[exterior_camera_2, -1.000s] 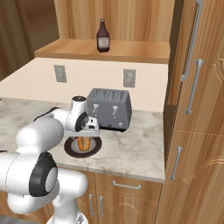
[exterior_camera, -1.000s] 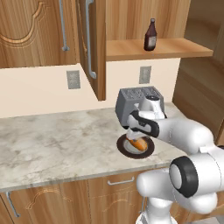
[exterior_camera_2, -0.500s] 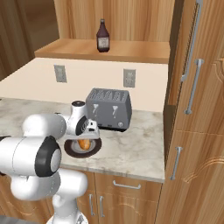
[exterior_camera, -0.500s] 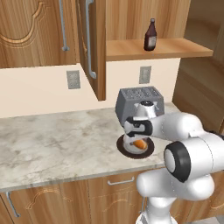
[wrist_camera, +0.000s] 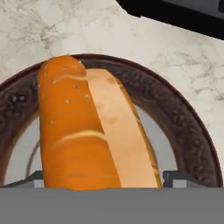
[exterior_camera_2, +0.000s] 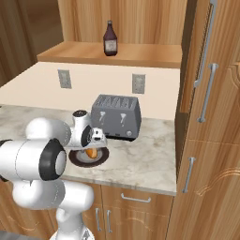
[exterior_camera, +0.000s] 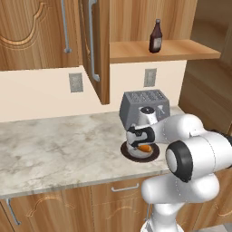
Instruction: Move the hot dog bun to the plate on the dining table and place the condiment next to that plate. Then navigate to the fridge and take the sausage and place it on the plate as well.
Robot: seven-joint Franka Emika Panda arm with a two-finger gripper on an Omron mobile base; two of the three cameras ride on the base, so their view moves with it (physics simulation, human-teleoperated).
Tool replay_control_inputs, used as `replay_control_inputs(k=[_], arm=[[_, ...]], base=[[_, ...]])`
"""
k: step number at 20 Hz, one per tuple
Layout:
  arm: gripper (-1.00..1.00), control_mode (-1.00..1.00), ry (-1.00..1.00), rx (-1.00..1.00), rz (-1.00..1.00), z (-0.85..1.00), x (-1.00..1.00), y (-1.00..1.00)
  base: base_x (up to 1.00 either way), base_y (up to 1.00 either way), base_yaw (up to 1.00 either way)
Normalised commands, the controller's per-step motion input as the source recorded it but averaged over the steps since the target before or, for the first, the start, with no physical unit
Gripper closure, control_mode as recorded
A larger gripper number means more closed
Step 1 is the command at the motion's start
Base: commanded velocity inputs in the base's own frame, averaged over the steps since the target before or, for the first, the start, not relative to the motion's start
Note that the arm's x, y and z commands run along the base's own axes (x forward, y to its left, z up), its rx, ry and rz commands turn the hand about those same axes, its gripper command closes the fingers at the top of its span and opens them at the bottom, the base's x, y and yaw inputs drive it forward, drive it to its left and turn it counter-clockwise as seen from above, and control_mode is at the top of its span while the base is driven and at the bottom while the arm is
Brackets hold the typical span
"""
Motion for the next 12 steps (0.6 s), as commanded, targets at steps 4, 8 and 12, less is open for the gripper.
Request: replay_control_inputs(k=[4,8,12], arm=[[1.00,-1.00,-0.01,0.06,0.00,0.20,-0.32,-0.13],[1.00,-1.00,0.00,0.15,0.00,0.68,-0.50,-0.22],[1.00,-1.00,0.00,0.12,0.00,0.75,-0.56,-0.09]], base=[[0.00,0.00,0.00],[0.00,0.00,0.00],[0.00,0.00,0.00]])
